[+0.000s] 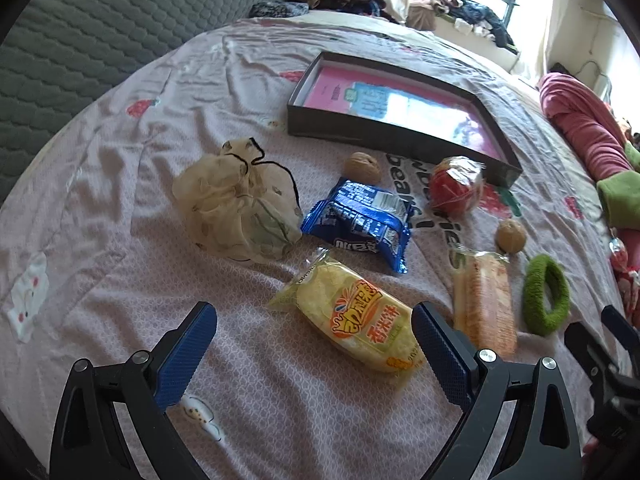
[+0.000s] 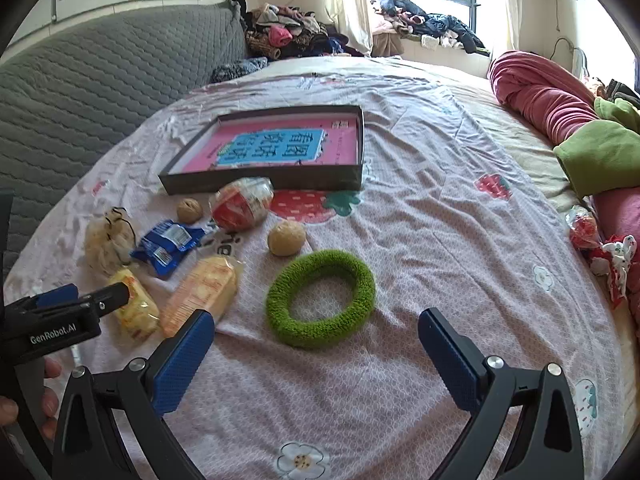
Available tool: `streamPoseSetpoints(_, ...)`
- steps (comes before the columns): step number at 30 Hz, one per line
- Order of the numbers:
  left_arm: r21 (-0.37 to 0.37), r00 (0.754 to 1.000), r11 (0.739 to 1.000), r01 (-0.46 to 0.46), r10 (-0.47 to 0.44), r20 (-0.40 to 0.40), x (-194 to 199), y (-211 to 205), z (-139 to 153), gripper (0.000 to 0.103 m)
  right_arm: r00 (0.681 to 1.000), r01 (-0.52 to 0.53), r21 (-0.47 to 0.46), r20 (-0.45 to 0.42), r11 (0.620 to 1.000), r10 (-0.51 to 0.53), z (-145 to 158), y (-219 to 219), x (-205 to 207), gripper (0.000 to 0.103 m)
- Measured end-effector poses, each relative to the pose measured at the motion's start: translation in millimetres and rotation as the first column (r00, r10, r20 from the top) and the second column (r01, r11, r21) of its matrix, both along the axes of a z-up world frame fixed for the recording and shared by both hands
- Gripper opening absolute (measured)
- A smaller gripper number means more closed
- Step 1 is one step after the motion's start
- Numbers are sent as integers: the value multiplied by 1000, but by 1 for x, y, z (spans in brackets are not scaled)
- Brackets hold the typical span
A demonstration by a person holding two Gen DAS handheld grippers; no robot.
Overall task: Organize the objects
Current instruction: 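Grasp the green fuzzy ring with the right tool while the left tool grasps the yellow snack packet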
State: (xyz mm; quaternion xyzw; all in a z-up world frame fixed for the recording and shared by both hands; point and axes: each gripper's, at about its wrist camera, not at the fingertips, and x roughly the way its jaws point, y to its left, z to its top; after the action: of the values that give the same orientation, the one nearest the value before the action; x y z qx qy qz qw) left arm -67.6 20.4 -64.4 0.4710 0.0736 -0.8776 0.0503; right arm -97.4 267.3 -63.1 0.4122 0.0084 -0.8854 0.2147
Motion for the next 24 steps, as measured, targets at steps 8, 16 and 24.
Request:
streamPoseSetpoints(8,-11,1000,1000,-23,23,17,-14,2,-9,98,1000,-14,35,14,999,13,-16,-10,-10,103)
streamPoseSetpoints(16,31,996,997,-74,72,53,-15,4,-13,98,1000,-24,72,22,997,22,-29,-21,-22,103)
streamPoseSetpoints(24,65,988,988,-140,134,79,-19,6,-20,94,999,-24,91,34,996,21,-37,-27,-29,94)
